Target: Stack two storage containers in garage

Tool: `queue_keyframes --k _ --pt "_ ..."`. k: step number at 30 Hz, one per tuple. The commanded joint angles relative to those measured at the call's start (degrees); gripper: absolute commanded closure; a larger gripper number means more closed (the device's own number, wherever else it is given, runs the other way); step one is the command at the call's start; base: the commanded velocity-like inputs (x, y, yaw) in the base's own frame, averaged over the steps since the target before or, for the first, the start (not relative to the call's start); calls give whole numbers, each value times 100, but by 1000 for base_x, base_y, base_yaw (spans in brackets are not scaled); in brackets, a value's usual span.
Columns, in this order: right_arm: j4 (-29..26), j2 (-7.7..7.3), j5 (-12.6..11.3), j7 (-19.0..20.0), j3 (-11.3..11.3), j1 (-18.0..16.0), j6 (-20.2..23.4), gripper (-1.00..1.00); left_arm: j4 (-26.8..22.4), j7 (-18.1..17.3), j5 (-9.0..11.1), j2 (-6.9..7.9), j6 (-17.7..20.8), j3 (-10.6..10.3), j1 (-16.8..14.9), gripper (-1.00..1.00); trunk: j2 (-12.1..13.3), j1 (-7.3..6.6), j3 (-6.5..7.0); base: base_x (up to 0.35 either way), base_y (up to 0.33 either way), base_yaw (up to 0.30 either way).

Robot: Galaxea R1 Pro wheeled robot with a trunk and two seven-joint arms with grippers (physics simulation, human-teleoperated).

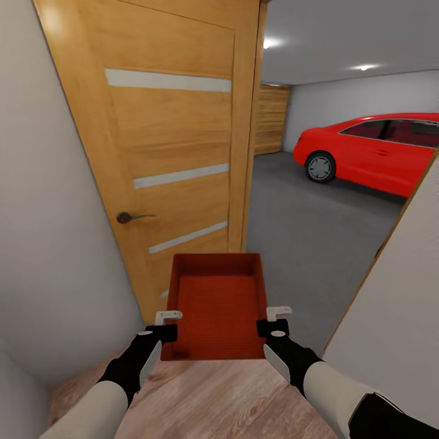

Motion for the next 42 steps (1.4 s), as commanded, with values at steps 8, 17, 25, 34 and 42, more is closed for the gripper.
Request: queue_keyframes --k 8,17,25,34,42 --pt "159 -6 -149 -60 107 -8 166 100 -25 69 -29 5 -111 -45 -5 100 -13 5 -12 150 113 -195" --pt "159 -7 -149 -60 107 -8 168 100 -25 69 -29 4 -111 -45 -5 100 -13 5 -2 149 113 -207" --pt "159 -3 -149 -60 107 -8 166 100 -25 69 -29 3 -111 -49 -5 100 -13 5 20 150 113 -230" --pt "159 -4 -149 -60 107 -8 166 100 -25 69 -29 3 -111 -53 -5 100 -13 5 44 150 113 -231" --pt "159 -6 -149 -60 107 -8 167 100 -25 69 -29 3 -111 -53 -5 100 -13 5 66 150 113 -231"
